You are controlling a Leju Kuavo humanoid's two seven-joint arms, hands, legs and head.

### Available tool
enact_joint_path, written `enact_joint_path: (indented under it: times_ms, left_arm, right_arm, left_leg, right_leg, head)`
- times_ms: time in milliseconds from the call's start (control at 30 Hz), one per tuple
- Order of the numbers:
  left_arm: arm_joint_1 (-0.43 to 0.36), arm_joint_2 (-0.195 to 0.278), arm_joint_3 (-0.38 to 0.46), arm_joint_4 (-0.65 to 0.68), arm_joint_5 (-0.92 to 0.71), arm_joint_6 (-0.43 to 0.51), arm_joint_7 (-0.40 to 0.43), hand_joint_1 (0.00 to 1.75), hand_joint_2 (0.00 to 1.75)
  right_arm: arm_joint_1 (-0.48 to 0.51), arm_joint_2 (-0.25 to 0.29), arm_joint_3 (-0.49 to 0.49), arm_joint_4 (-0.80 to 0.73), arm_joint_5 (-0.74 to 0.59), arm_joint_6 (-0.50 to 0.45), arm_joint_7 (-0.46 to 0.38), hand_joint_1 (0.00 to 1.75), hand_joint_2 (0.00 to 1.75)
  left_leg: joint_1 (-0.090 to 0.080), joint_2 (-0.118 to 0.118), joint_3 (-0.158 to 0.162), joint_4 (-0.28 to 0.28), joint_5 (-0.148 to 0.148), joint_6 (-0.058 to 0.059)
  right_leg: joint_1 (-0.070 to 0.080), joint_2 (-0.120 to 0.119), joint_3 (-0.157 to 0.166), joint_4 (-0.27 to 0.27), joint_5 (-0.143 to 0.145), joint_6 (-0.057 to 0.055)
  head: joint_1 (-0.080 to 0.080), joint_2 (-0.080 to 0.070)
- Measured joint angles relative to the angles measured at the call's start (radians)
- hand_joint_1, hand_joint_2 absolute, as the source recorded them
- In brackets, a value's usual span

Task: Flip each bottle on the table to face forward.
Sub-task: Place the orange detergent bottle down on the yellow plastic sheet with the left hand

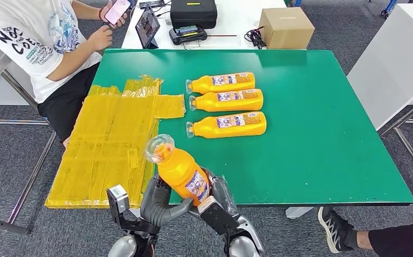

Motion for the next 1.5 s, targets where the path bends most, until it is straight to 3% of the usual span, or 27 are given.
enact_joint_path:
  times_ms: [933,967,1067,1100,1167,1500]
  left_arm:
    - [0.002,0.009,0.042,0.084,-0.012,0.015,0.011,0.03,1.75]
    - [0.002,0.009,0.042,0.085,-0.011,0.014,0.011,0.17,1.75]
    - [0.002,0.009,0.045,0.088,-0.008,0.009,0.011,1.37,1.75]
    - [0.002,0.009,0.046,0.089,-0.007,0.007,0.011,1.66,1.75]
    - [0.002,0.009,0.047,0.089,-0.003,0.001,0.010,1.75,1.75]
    - [0.001,0.009,0.054,0.089,0.002,-0.019,-0.005,1.75,1.75]
  right_arm:
    - [-0.125,0.024,0.130,0.329,0.026,0.051,0.011,1.75,1.75]
    - [-0.127,0.024,0.133,0.334,0.028,0.052,0.010,1.75,1.75]
    - [-0.134,0.025,0.137,0.345,0.032,0.053,0.010,1.75,1.75]
    - [-0.136,0.025,0.137,0.348,0.034,0.053,0.010,1.75,1.75]
    - [-0.139,0.026,0.139,0.352,0.038,0.053,0.009,1.75,1.75]
    - [-0.140,0.026,0.141,0.355,0.047,0.058,0.007,1.75,1.75]
  left_leg:
    - [0.000,0.003,0.000,0.000,0.000,0.000]
    - [0.000,0.003,0.000,0.000,0.000,0.000]
    - [0.000,0.003,0.001,0.000,0.000,0.000]
    - [0.000,0.003,0.001,0.000,0.000,0.000]
    - [0.000,0.003,0.001,0.000,0.000,0.000]
    - [0.000,0.004,0.002,0.000,0.000,0.000]
  right_leg:
    - [0.000,0.001,-0.001,0.000,0.000,0.000]
    - [0.000,0.001,-0.001,0.000,0.000,0.000]
    - [0.000,0.001,-0.001,0.000,0.000,0.000]
    - [0.000,0.001,0.000,0.000,0.000,0.000]
    - [0.000,0.001,0.000,0.000,0.000,0.000]
    - [0.000,0.002,0.000,0.000,0.000,0.000]
  head:
    - [0.000,0.000]
    - [0.000,0.000]
    - [0.000,0.000]
    - [0.000,0.000]
    - [0.000,0.000]
    - [0.000,0.000]
